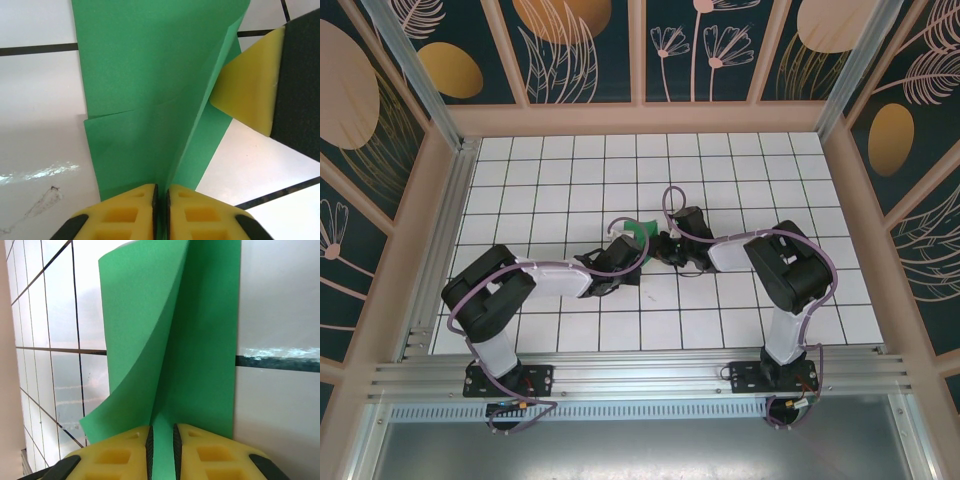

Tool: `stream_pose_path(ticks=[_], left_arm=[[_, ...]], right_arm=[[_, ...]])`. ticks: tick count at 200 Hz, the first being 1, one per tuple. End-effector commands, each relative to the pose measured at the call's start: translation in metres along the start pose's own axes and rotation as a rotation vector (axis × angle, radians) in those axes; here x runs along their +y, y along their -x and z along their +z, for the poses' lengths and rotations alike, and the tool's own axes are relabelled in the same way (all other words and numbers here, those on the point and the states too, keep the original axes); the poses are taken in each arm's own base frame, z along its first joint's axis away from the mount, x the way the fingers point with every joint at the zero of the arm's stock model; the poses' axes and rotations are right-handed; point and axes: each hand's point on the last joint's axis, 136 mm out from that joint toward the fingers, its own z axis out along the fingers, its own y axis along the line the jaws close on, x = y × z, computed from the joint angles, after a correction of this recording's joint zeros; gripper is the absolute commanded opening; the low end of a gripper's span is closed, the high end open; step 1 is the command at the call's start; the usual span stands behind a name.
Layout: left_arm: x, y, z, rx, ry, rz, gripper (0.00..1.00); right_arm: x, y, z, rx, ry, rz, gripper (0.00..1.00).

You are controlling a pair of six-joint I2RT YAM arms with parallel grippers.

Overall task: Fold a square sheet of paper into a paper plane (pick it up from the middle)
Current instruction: Fourth fold the wing at the center of the table.

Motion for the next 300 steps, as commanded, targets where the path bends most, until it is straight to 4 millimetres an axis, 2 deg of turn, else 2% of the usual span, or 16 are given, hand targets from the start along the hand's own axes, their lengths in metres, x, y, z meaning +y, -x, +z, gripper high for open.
stream_pose_path(ticks=[1, 27, 58, 64, 96, 130, 134, 171, 250, 260, 300], left_arm=[[-0.001, 0.001, -0.004, -0.009, -0.003, 0.024, 0.12], [-0.004, -0.003, -0.004, 0.003, -0.028, 0.031, 0.07], [-0.018, -0.007, -0.006, 0.008, -0.124, 0.05, 0.05], [-0.025, 0.0, -0.014, -0.013, -0.163, 0.051, 0.04], [-0.039, -0.002, -0.023, -0.017, -0.283, 0.059, 0.02], [-0.045, -0.002, -0.031, -0.015, -0.39, 0.029, 0.01], [-0.044, -0.002, -0.031, -0.014, -0.4, 0.023, 0.01], [-0.042, -0.007, -0.03, 0.011, -0.468, -0.037, 0.0], [-0.037, -0.013, -0.028, 0.05, -0.562, -0.166, 0.0], [-0.032, -0.022, -0.02, 0.082, -0.543, -0.182, 0.0], [-0.023, -0.025, -0.017, 0.091, -0.532, -0.253, 0.0]], right_arm=[[-0.038, -0.04, -0.001, 0.123, -0.108, 0.082, 0.23], [-0.029, -0.034, -0.007, 0.104, -0.078, 0.067, 0.25], [-0.011, -0.026, -0.018, 0.074, -0.001, 0.036, 0.29], [-0.007, -0.025, -0.02, 0.069, 0.016, 0.031, 0.29], [0.003, -0.022, -0.035, 0.034, 0.077, 0.004, 0.3], [0.013, -0.024, -0.047, 0.013, 0.119, -0.044, 0.3], [0.009, -0.015, -0.051, -0.01, 0.115, -0.036, 0.3], [0.017, -0.007, -0.061, -0.05, 0.146, -0.087, 0.3], [0.012, -0.003, -0.046, -0.014, 0.126, -0.099, 0.33], [0.011, -0.003, -0.043, -0.005, 0.123, -0.099, 0.34], [0.01, -0.003, -0.035, 0.022, 0.117, -0.106, 0.38]])
